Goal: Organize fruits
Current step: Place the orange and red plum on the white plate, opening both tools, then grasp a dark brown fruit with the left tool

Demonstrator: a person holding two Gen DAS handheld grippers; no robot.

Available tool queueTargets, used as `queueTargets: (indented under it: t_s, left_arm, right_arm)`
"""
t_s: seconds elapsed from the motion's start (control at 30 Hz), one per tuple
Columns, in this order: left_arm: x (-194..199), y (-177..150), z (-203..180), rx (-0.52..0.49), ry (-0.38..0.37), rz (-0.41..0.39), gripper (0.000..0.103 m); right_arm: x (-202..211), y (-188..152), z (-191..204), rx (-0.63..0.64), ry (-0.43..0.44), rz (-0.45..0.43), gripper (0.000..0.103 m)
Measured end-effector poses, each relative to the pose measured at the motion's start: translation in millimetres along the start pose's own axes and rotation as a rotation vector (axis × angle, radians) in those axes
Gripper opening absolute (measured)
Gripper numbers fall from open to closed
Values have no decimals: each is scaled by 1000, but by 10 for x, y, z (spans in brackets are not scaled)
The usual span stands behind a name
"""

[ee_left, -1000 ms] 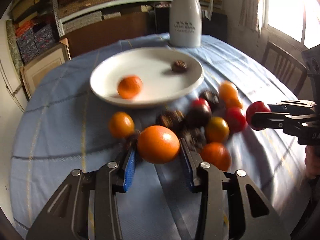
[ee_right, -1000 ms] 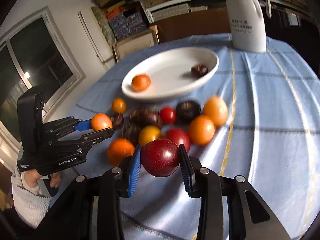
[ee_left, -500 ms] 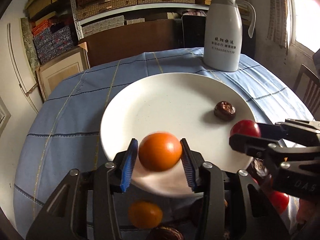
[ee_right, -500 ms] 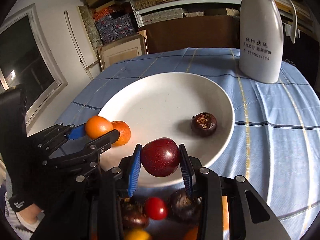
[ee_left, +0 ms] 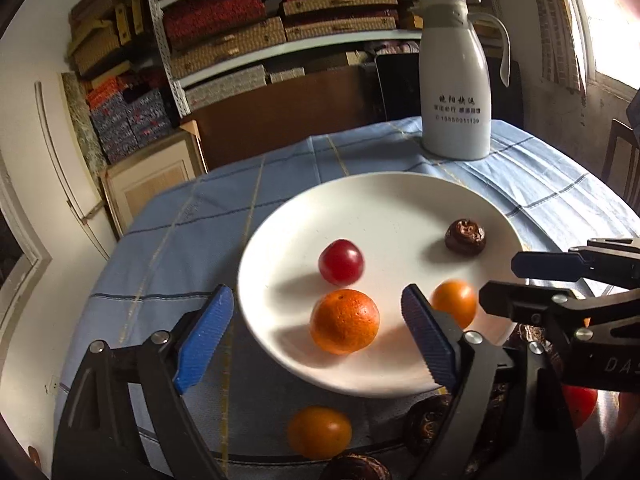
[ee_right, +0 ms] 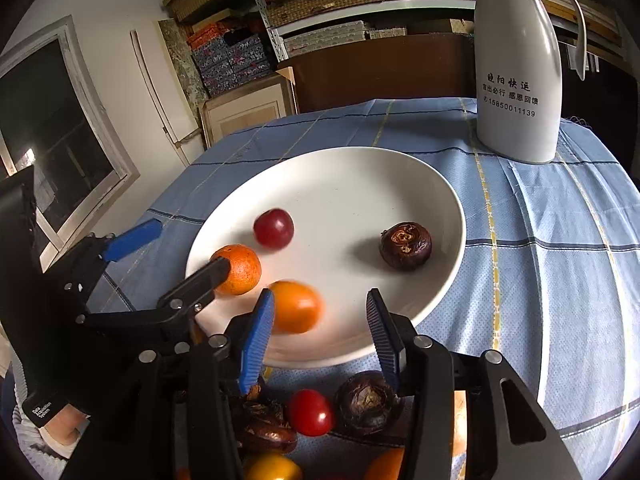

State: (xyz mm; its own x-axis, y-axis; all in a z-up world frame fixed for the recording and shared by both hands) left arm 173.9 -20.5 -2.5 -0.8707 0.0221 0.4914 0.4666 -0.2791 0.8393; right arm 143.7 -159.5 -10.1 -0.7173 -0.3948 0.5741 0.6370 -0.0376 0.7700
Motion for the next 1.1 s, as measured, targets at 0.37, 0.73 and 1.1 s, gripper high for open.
queueTargets:
  t_s: [0.37,0.73,1.1]
  left_arm:
    - [360,-47,56,22,36,-58,85]
    - [579,-552,219,59,-1,34,92]
    - [639,-893,314,102,-106,134,92]
  right_arm:
    - [317,-224,33,-20,9,-40,57]
    - [630,-766,-2,-40,20,-2,58]
    - [871,-998,-153,-114,96,3,64]
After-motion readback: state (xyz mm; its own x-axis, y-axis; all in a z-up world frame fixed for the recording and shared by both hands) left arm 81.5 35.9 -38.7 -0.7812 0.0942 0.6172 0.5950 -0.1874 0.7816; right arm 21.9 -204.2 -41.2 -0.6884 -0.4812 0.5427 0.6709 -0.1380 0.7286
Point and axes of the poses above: each gripper's, at about its wrist camera, not at the fingertips, and x roughly against the way its jaws point, z to its left, y to its top, the point moved 2 cm from there along -x, roughly the way its jaws point, and after that the axes turned 5 degrees about -z, right-handed, at the moved point
